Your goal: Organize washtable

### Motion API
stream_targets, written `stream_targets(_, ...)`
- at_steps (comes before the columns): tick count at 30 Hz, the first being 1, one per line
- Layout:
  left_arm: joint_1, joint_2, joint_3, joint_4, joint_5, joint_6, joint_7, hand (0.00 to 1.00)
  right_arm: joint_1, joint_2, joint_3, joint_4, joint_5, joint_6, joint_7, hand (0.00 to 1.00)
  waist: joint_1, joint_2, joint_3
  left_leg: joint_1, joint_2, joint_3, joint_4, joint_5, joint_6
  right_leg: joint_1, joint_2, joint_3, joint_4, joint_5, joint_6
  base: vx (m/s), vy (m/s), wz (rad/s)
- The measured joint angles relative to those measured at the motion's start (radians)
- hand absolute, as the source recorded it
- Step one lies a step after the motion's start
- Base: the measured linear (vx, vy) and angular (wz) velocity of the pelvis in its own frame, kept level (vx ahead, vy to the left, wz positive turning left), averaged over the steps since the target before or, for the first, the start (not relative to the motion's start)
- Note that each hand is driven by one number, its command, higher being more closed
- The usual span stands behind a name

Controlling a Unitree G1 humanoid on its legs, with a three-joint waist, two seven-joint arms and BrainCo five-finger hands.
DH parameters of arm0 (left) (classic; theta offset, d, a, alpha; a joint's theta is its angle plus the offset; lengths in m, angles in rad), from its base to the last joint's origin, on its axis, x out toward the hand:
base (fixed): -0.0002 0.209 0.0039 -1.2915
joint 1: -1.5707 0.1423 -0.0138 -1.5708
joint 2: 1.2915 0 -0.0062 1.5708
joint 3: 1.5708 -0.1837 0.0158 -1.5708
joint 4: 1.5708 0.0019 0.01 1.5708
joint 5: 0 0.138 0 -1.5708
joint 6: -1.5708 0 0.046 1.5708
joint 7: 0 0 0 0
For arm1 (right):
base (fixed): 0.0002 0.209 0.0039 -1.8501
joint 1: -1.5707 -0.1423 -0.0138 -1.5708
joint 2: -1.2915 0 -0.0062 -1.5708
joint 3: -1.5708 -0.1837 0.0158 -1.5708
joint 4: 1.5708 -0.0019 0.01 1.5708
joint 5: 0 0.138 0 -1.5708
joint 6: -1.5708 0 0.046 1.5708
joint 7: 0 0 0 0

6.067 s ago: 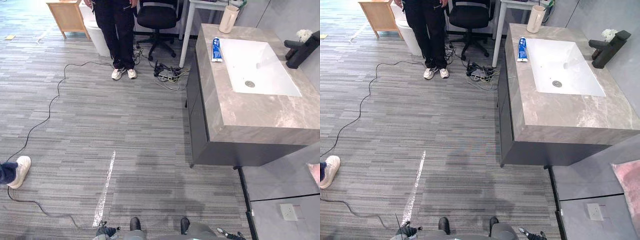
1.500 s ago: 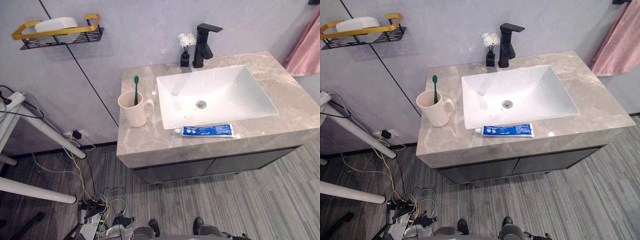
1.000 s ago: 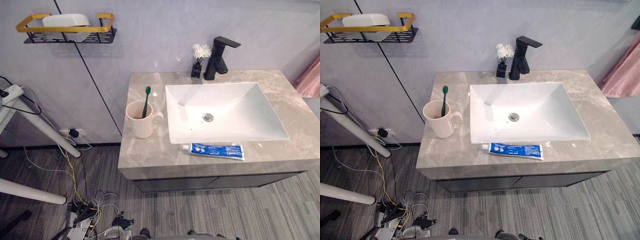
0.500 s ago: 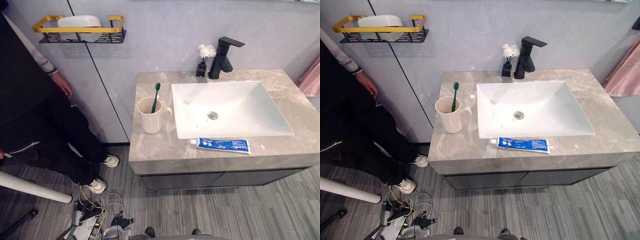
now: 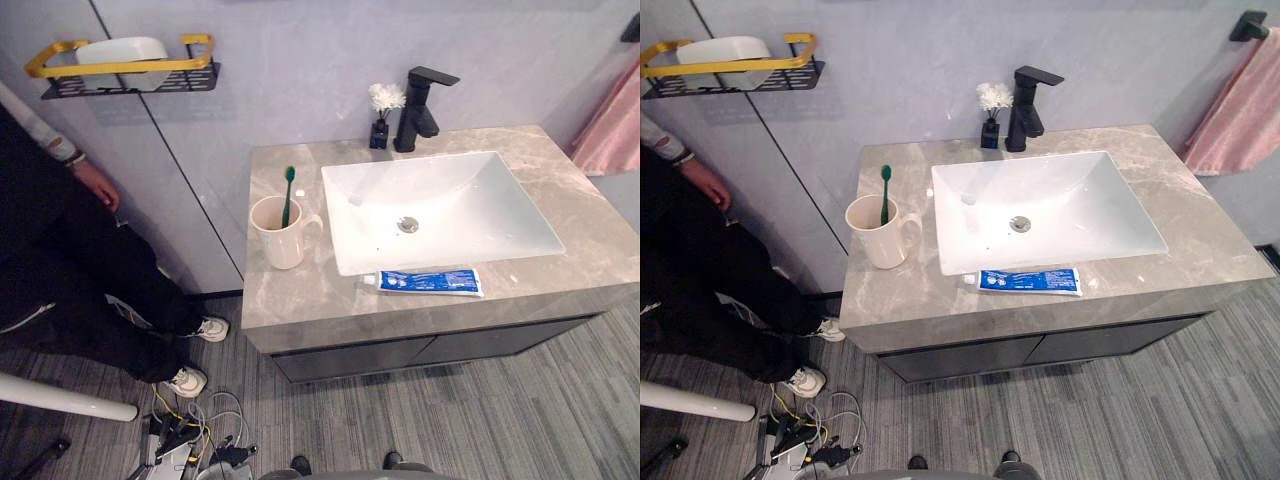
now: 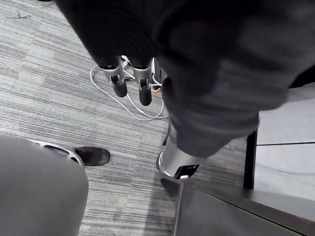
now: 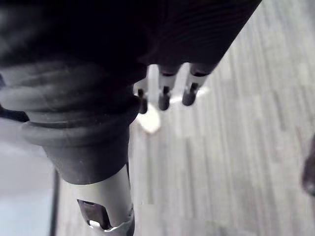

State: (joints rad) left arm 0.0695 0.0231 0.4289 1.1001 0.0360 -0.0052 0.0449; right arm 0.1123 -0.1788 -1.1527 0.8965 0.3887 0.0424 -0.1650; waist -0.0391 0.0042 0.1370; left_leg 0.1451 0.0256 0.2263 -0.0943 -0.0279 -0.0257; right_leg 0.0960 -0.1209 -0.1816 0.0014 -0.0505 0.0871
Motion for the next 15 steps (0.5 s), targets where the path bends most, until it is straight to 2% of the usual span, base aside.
stream_targets(1,0.008,-0.004,0.0,0.0,0.0,0.0,0.0,0.0,0.005,-0.003,0.018,-0.12,-0.002,-0.009,-0.017,0.0,-0.004,0.011,-0.007,-0.003,0.001,0.007,0.001,-0.004,0.0,-0.009,0.001,0.008,0.003,-0.001,-0.001,0.02,-0.017,-0.12)
stream_targets(3,0.011,-0.004,-0.003,-0.002,0.0,0.0,0.002,0.0,-0.003,-0.016,0.031,-0.28,-0.004,-0.033,-0.045,0.0,-0.002,0.015,-0.009,-0.019,0.008,0.019,0.031,-0.021,-0.003,-0.024,0.003,0.02,0.009,-0.003,-0.003,0.04,-0.021,-0.17)
stream_targets(7,0.012,0.004,-0.04,-0.011,0.001,-0.001,0.006,0.0,-0.035,-0.075,0.055,-0.516,-0.011,-0.087,-0.116,0.0,-0.003,0.008,-0.012,-0.028,0.011,0.018,0.046,-0.025,-0.004,-0.031,0.011,0.022,0.012,-0.004,-0.005,0.03,-0.023,-0.02)
stream_targets(10,0.012,0.011,-0.093,-0.013,0.002,-0.003,0.015,0.0,-0.088,-0.126,0.089,-0.571,-0.045,-0.118,-0.145,0.0,-0.003,0.003,-0.016,-0.032,0.011,0.013,0.05,-0.025,-0.004,-0.031,0.011,0.019,0.013,-0.004,-0.005,-0.01,-0.013,0.04)
stream_targets(15,0.014,0.027,-0.159,-0.015,0.002,-0.003,0.022,0.0,-0.116,-0.188,0.195,-0.692,-0.048,-0.124,-0.137,0.0,-0.004,0.001,-0.031,-0.051,0.006,-0.013,0.064,-0.027,-0.004,-0.033,0.003,-0.001,0.016,-0.003,-0.004,-0.03,-0.008,0.14)
